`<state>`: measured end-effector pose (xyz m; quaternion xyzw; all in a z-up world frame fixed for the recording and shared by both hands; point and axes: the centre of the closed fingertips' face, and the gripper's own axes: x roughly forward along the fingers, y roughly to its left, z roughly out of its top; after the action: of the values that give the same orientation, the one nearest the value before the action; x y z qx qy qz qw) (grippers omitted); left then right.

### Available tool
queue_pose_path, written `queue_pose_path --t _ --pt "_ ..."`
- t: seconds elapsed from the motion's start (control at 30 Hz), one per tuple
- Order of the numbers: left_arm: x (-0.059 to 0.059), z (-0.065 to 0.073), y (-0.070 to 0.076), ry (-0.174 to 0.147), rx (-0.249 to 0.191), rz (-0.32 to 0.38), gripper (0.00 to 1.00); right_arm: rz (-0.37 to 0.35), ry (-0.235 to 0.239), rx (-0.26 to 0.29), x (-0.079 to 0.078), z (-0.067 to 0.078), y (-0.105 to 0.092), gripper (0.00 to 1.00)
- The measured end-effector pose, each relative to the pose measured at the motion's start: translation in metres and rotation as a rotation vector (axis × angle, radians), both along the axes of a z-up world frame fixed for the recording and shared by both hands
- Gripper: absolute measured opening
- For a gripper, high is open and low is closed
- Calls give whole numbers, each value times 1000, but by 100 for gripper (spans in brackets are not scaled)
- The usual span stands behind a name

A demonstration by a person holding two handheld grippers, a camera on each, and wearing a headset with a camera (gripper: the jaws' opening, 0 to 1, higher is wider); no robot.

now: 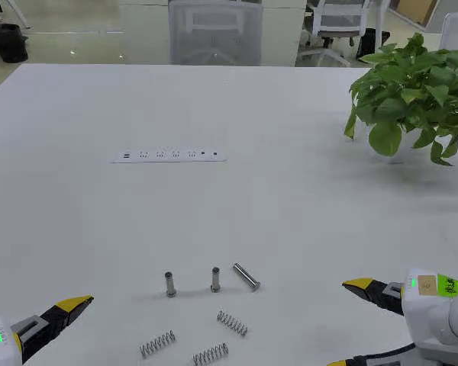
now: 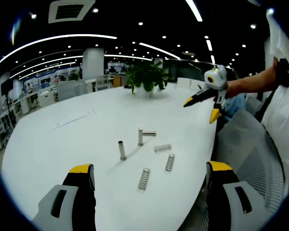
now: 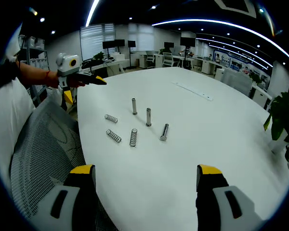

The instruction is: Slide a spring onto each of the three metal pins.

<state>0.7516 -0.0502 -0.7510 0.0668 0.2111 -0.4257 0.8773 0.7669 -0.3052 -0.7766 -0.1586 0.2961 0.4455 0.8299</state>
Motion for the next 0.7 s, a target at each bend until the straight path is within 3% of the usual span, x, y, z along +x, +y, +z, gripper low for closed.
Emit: queue_pose_path --t 0.33,0.7 --pt "3 -5 3 4 -9 4 98 20 -2 -12 14 9 10 86" --pt "8 -5 3 6 -14 3 98 23 0 -1 55 20 31 80"
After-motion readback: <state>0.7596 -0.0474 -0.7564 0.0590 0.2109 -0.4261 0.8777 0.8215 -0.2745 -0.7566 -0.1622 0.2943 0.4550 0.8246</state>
